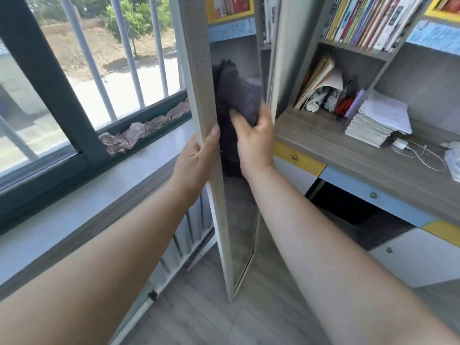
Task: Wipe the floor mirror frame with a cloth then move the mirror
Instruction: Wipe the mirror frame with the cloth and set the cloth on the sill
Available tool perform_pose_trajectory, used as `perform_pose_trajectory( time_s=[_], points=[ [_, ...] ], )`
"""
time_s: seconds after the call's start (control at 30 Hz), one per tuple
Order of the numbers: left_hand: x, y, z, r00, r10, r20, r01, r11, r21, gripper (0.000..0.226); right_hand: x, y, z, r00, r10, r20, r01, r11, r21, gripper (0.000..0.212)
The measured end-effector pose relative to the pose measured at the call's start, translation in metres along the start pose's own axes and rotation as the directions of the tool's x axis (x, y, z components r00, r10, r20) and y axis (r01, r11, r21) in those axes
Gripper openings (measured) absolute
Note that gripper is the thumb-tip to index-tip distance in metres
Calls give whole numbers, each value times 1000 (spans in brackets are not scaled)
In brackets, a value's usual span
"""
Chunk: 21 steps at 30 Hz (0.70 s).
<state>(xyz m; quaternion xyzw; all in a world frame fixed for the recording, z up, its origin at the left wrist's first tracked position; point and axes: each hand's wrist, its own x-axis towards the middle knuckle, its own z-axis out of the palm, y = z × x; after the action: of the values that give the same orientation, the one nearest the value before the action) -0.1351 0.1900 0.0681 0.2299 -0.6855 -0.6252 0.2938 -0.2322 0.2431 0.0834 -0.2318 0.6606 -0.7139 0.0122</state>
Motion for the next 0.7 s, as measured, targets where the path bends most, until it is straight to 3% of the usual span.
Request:
perform_pose_trajectory(
  time_s=[0.03,0.1,0.17,0.3,0.37,0.47,0.53,0.63,0.7],
  points=[
    [1,-1,1,1000,13,0,-13,1000,-3,46,-7,4,-1,998,-45,44,46,999,-25,30],
    [2,-5,3,1000,25,-5,-25,1000,-7,42,-29,29,-6,996,5,91,-3,1000,-22,36],
    [4,-10,6,999,34,-12,-34,999,-5,23,-57,73,-18,980,156,121,-150,987,-57,38],
    [3,-22,9,999,45,-25,-45,999,6,39,-90,118,-36,905,424,23,-411,888,-206,22],
    [4,-28,11,998,53,-42,-52,998,30,37,-82,106,-27,933,360,-17,-357,916,-185,17],
    [9,-37,15,993,76,-86,-78,997,-13,21,-64,77,-8,997,73,-1,-73,994,-77,14],
    [11,-42,16,989,108,-100,-110,994,-15,31,-57,80,-4,998,-60,31,63,996,-70,19],
    [14,-48,16,978,161,-135,-160,987,18,24,-46,111,-7,999,-46,-1,46,996,-73,28],
    [16,-51,16,977,161,-141,-159,987,31,20,-28,133,-10,996,33,-77,-42,992,-116,23]
  ],
)
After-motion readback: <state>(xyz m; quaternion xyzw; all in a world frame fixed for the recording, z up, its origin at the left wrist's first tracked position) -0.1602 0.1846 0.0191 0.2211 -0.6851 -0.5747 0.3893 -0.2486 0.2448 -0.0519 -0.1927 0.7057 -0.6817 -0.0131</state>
